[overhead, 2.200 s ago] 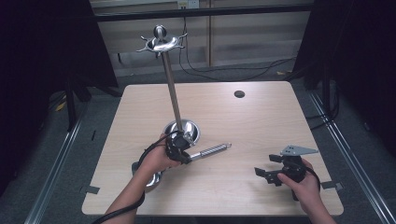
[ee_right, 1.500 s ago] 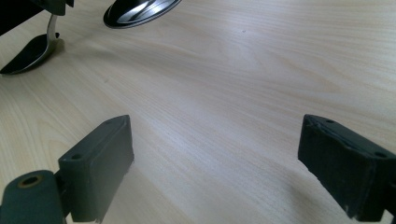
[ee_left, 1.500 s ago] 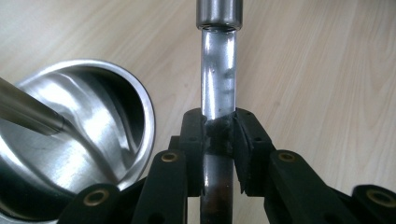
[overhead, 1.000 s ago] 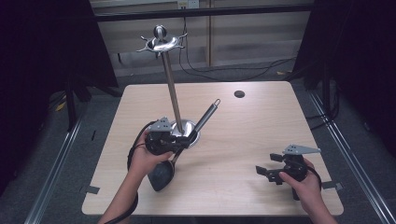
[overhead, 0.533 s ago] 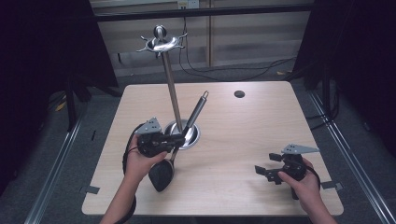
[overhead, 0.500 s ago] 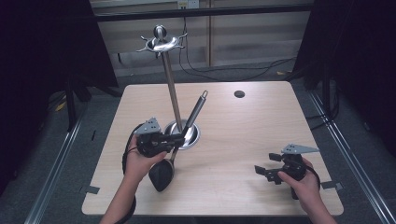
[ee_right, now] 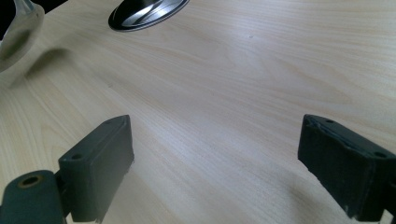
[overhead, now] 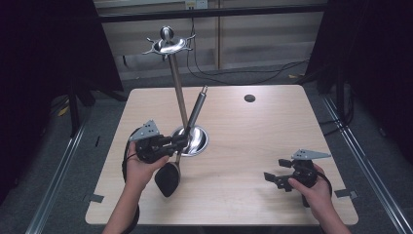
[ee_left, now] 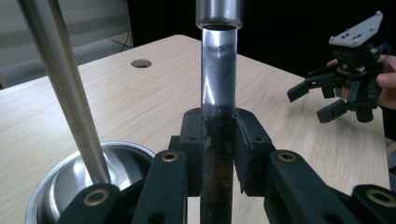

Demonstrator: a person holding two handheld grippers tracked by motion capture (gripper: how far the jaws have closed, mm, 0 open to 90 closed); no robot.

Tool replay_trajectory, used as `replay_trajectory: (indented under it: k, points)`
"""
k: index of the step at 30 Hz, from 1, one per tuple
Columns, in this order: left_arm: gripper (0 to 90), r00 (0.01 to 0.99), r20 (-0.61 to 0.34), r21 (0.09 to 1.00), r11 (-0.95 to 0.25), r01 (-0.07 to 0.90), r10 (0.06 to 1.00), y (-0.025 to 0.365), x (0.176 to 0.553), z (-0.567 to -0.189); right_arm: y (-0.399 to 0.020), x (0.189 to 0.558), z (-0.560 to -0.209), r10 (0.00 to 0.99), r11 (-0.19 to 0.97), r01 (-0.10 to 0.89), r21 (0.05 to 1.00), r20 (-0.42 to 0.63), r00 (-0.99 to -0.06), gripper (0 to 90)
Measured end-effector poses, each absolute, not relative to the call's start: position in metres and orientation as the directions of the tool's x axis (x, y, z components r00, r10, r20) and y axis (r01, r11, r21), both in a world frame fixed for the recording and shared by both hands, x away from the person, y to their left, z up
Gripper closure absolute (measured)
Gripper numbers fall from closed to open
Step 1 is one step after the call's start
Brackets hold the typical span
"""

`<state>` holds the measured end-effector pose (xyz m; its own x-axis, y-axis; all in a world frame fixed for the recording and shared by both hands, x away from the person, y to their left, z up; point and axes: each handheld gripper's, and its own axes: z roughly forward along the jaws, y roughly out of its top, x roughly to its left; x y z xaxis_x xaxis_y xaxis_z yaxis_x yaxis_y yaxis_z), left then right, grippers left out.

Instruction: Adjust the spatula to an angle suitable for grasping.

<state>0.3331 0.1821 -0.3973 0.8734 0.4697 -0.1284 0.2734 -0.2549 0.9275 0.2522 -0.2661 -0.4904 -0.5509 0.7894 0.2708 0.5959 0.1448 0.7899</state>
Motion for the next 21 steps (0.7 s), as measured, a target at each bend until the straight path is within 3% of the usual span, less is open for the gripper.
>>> replay_trajectory:
  k: [21]
  points:
    - [75.3, 0.846, -0.084, 0.951, -0.210, 0.225, 0.526, 0.202, 0.324, -0.373, -0.262, 0.255, -0.491, 0.784, 0.152, 0.594, 0.790, 0.270, -0.559, 10.2]
